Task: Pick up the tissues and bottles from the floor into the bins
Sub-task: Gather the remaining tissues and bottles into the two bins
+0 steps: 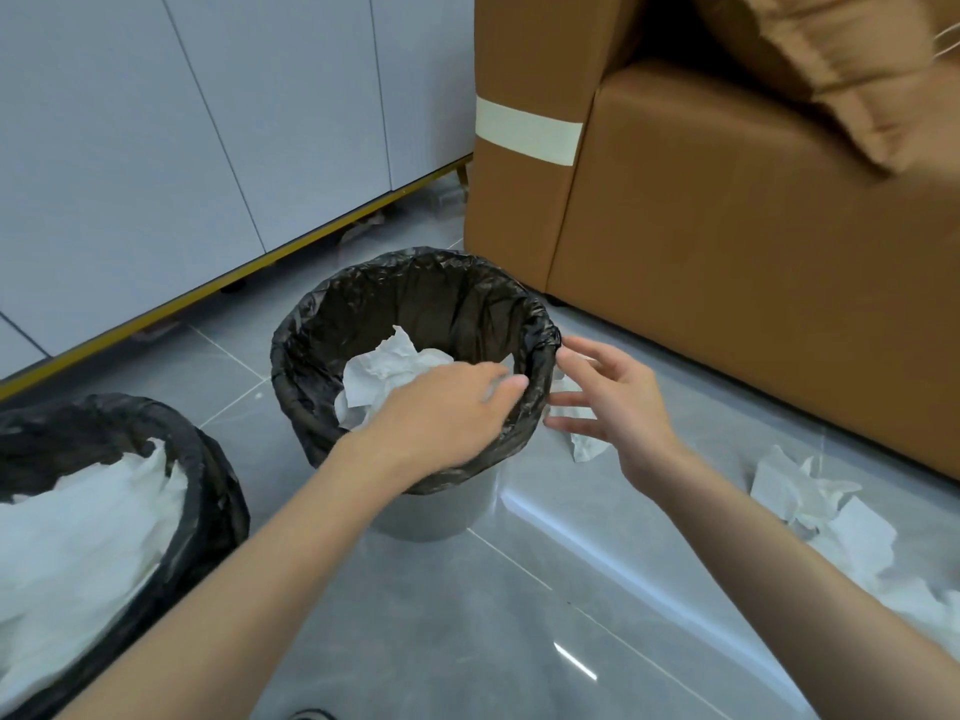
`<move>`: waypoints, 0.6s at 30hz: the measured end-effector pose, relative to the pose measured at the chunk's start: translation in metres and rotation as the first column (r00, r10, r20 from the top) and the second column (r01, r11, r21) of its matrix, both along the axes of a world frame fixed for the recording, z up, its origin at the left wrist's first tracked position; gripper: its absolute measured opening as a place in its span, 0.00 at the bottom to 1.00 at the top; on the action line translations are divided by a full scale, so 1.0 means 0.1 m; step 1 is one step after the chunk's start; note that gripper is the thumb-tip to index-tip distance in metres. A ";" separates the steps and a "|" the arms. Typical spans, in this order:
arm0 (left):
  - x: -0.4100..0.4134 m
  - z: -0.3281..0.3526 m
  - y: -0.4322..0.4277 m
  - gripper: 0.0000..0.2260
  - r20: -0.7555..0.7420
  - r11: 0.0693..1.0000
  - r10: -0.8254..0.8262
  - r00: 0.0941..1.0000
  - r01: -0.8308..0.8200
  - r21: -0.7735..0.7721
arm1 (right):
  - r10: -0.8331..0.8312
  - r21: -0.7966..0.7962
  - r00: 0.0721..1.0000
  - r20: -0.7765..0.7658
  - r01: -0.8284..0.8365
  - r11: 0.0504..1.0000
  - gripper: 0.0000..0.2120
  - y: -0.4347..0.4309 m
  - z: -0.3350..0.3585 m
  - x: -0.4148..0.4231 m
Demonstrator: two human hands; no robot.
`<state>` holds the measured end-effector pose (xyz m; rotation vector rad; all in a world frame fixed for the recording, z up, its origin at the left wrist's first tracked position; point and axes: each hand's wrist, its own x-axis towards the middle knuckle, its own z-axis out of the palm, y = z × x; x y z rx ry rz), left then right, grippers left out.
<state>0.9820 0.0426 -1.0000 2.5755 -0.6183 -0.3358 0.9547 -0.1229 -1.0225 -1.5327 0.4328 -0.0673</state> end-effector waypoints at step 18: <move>0.21 -0.23 0.61 0.17 0.328 0.950 0.015 0.945 -0.116 0.291 | 0.133 -0.031 0.990 0.053 -0.131 0.991 0.22 0.74 0.06 0.60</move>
